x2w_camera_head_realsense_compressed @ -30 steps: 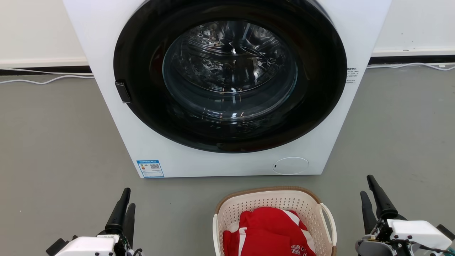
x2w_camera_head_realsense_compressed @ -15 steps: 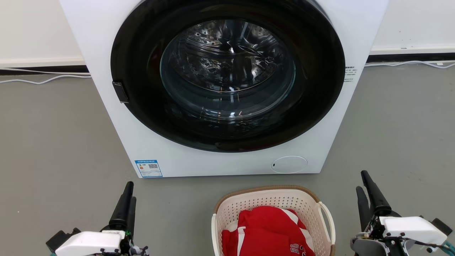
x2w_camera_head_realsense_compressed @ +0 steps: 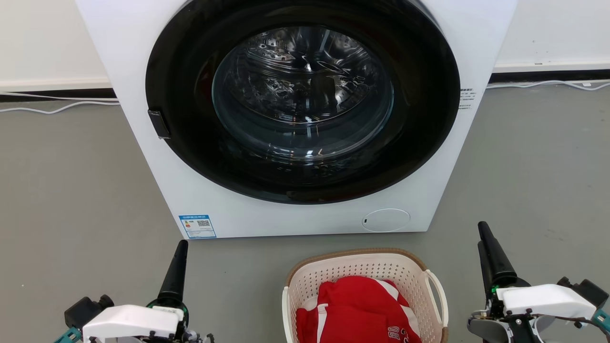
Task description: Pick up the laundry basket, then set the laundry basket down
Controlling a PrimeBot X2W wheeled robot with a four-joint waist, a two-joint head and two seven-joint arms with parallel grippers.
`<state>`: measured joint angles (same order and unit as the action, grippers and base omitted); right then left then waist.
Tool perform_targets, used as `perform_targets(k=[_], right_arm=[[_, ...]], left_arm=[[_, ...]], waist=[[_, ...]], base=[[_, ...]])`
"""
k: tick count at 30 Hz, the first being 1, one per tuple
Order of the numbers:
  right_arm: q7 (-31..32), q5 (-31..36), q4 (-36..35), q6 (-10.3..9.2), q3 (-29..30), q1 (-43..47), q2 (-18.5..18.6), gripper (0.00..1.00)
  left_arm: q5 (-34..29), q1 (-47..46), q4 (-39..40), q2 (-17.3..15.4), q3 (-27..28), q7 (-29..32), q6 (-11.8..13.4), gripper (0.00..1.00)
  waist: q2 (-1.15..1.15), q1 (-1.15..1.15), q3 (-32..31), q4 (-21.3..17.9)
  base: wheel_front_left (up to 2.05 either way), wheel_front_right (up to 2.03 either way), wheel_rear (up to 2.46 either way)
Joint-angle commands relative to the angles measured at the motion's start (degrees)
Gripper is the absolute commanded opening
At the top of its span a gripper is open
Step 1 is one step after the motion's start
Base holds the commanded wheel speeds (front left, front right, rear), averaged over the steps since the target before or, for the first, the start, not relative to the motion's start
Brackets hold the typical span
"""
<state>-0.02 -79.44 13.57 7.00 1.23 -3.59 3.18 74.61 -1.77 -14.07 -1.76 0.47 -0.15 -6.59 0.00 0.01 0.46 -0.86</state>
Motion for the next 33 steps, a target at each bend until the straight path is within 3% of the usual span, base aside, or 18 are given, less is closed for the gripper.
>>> perform_targets(k=[1, 8, 17, 33], right_arm=[[-0.8, 1.4, -2.2, 0.19, -0.9, -2.5, 0.7, 1.00], [-2.0, 6.1, -2.7, 0.21, -2.4, -2.6, 1.2, 1.00], [-3.5, 17.3, -2.5, 0.24, -3.9, -3.2, 2.2, 1.00], [-6.0, 30.0, -3.1, 0.30, -5.3, -3.4, 1.8, 1.00]], left_arm=[[-1.7, -2.5, 2.0, -0.4, 0.3, -0.7, -0.4, 1.00], [-10.0, -2.5, 2.4, -0.4, 0.2, -1.8, -0.4, 1.00], [-20.0, -2.3, 3.1, -0.5, 0.4, -3.3, -0.1, 1.00], [-31.0, -2.3, 3.5, -0.6, -0.8, -5.9, 1.1, 1.00]], waist=[[0.00, -0.01, 0.0, 0.0], [0.00, -0.01, -0.1, -0.2], [0.00, -0.01, -0.1, -0.3], [0.00, -0.01, -0.1, -0.7]], base=[[0.00, 0.00, 0.00], [0.00, 0.00, 0.00], [0.00, 0.00, 0.00], [0.00, 0.00, 0.00]])
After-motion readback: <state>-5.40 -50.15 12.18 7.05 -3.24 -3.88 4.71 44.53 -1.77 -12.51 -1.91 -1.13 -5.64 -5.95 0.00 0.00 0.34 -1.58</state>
